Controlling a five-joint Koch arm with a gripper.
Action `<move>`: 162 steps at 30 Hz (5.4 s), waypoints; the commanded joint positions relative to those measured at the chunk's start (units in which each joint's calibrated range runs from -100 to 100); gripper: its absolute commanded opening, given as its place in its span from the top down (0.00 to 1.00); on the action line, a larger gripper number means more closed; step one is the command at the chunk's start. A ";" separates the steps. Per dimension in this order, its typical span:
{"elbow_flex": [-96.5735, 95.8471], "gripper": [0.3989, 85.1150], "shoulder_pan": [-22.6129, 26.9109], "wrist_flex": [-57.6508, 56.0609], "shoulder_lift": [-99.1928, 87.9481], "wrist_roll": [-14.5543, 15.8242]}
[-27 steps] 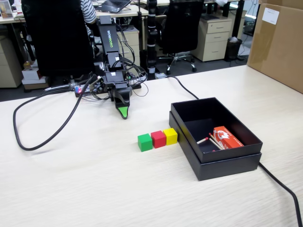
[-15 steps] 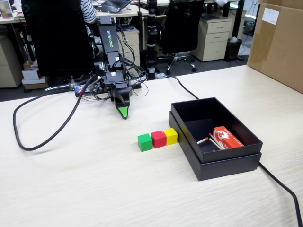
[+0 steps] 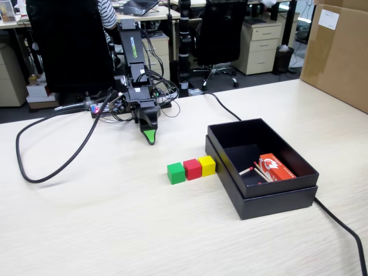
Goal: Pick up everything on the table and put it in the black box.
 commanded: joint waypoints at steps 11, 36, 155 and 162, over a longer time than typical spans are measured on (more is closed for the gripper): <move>-0.75 0.42 0.00 -1.31 0.97 -0.29; -0.75 0.42 0.00 -1.31 0.97 -0.29; 43.31 0.44 1.27 -39.32 15.43 4.79; 67.16 0.45 0.88 -52.28 35.05 4.79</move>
